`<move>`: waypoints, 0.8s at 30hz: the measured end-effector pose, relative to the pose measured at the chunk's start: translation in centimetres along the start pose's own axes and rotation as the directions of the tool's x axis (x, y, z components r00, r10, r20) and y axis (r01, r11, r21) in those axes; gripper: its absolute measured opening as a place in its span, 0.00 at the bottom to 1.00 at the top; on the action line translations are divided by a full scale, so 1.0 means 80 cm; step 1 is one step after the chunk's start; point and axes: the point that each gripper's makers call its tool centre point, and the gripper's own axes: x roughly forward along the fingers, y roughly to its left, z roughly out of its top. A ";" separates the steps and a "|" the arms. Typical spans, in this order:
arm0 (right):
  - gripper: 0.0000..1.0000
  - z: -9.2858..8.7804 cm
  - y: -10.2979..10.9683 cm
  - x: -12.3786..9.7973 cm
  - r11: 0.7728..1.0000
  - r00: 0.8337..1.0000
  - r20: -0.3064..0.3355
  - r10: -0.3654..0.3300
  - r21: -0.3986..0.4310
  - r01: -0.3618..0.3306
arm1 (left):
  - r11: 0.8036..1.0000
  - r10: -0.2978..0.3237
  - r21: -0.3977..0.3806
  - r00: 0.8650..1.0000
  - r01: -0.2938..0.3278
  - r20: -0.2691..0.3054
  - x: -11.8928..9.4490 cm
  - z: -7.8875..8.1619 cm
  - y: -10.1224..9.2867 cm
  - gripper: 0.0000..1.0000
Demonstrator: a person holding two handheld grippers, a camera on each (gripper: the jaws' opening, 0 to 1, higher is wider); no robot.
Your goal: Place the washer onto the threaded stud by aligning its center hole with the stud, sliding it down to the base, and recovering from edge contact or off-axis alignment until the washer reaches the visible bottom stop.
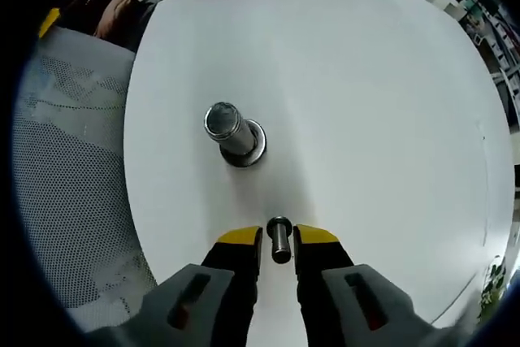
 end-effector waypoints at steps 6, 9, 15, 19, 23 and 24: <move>0.30 -0.008 0.001 -0.003 1.000 1.000 0.013 -0.019 0.013 0.019 | 1.000 -0.002 0.001 1.000 0.002 -0.001 0.000 0.000 0.000 0.13; 0.32 -0.012 0.001 -0.007 0.999 0.999 0.019 -0.030 0.023 0.029 | 1.000 -0.003 0.001 1.000 0.003 -0.001 0.000 0.000 -0.001 0.13; 0.33 -0.026 0.006 -0.019 0.999 0.999 0.044 -0.030 0.045 0.028 | 1.000 -0.001 -0.005 1.000 0.001 0.008 0.000 0.001 0.001 0.13; 0.32 -0.037 0.010 -0.027 0.999 0.998 0.066 -0.025 0.050 0.022 | 1.000 -0.002 -0.008 1.000 0.002 0.012 0.000 0.002 0.000 0.13; 0.32 -0.051 0.016 -0.035 0.998 0.997 0.070 -0.026 0.057 0.022 | 1.000 -0.002 -0.012 1.000 0.002 0.019 -0.001 0.003 0.001 0.13; 0.32 -0.054 0.017 -0.036 0.998 0.997 0.070 -0.027 0.062 0.023 | 1.000 -0.002 -0.012 1.000 0.002 0.020 -0.001 0.004 0.001 0.13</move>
